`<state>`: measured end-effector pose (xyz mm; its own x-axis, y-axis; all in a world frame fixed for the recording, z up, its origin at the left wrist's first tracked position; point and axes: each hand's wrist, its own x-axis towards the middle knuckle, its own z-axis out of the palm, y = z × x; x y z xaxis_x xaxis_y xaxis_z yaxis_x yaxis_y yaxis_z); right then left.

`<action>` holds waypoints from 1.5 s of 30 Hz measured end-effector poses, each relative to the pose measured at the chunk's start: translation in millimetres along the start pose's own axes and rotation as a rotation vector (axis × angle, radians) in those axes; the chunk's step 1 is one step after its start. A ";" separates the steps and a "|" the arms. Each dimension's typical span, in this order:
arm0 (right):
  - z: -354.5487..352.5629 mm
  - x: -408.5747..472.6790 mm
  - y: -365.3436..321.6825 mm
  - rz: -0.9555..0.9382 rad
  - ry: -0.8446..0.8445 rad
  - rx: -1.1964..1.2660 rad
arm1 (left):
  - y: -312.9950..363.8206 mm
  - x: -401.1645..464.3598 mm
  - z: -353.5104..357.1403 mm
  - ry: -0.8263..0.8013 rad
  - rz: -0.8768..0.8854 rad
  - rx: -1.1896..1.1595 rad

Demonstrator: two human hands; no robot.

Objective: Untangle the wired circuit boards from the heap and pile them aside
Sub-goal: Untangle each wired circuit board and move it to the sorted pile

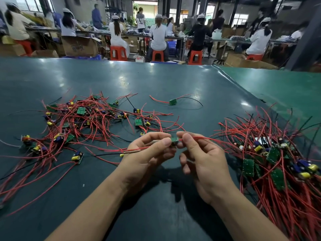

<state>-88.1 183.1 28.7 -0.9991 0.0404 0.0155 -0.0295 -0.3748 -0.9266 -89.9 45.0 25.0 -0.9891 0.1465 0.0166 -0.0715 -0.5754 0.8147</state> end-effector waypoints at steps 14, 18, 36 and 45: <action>-7.9 9.0 -3.6 -0.021 0.137 0.026 | 0.2 -0.8 -5.7 0.058 0.198 0.306; -17.6 16.0 -16.9 -0.108 0.250 0.150 | 8.2 -2.4 -6.8 0.047 0.227 0.177; -22.3 15.2 -10.3 -0.263 0.426 -0.210 | 11.2 -4.8 -11.7 -0.019 0.193 0.229; -19.8 13.6 -9.7 -0.288 0.363 -0.108 | 13.0 -2.7 -18.9 0.001 0.201 0.218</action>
<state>-100.8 205.6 30.4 -0.8745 0.4567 0.1632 -0.2810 -0.2028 -0.9380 -90.6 21.9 24.6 -0.9806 0.0463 0.1902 0.1554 -0.4069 0.9002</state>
